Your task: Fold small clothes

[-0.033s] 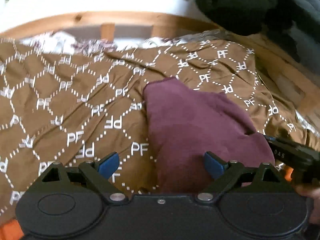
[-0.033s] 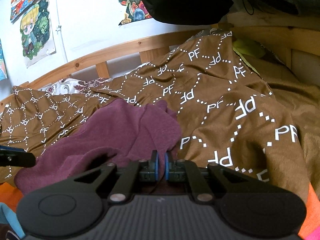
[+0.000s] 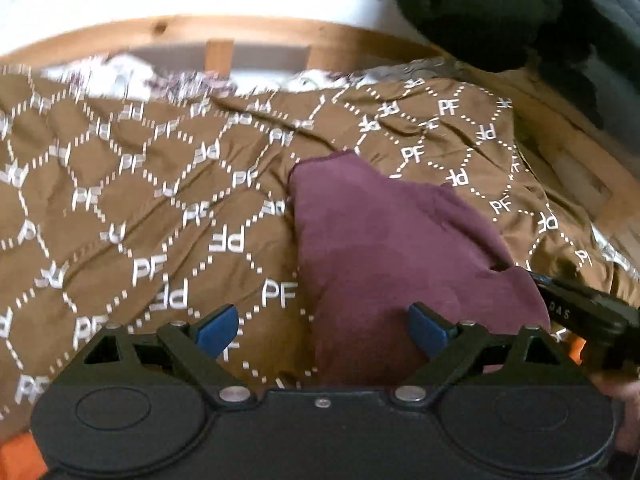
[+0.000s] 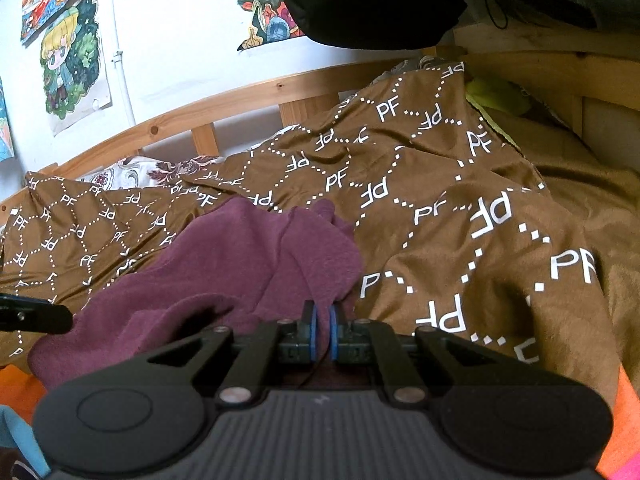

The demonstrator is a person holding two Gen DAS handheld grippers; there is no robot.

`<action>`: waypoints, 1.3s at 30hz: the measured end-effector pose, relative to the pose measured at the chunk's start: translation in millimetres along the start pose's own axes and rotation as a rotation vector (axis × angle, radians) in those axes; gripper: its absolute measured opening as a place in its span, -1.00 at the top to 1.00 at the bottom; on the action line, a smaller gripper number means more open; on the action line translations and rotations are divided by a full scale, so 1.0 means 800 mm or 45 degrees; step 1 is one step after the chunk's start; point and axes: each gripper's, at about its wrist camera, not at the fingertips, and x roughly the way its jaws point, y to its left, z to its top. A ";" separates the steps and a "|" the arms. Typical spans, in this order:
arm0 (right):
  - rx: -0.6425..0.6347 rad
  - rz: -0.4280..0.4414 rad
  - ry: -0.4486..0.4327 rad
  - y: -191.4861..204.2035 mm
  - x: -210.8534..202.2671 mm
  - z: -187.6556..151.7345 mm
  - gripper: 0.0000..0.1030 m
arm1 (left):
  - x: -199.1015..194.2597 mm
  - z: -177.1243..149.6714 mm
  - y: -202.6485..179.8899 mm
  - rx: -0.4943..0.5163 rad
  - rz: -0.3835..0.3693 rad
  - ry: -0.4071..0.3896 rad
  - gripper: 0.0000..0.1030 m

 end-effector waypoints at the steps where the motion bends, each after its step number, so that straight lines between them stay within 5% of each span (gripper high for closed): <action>1: 0.000 0.002 -0.001 -0.001 0.000 0.000 0.85 | 0.003 0.000 0.003 -0.024 -0.005 0.019 -0.81; 5: 0.018 0.001 0.001 -0.002 -0.001 0.001 0.78 | 0.013 -0.004 0.007 -0.052 -0.015 0.064 -0.83; 14: 0.081 -0.026 -0.029 -0.011 -0.017 0.015 -0.06 | 0.023 -0.016 0.004 -0.039 -0.027 0.097 -0.83; 21: 0.076 0.071 -0.013 0.002 -0.032 0.024 -0.69 | 0.026 -0.021 -0.008 0.013 -0.009 0.094 -0.83; 25: -0.021 0.071 0.072 0.019 -0.031 0.017 -0.79 | 0.022 -0.025 -0.014 0.068 0.019 0.069 -0.83; 30: -0.148 -0.063 0.197 0.032 -0.026 -0.008 -0.83 | 0.020 -0.029 -0.021 0.116 0.022 0.064 -0.83; 39: -0.145 -0.124 0.182 0.032 -0.035 -0.025 -0.92 | 0.018 -0.031 -0.027 0.149 0.036 0.063 -0.83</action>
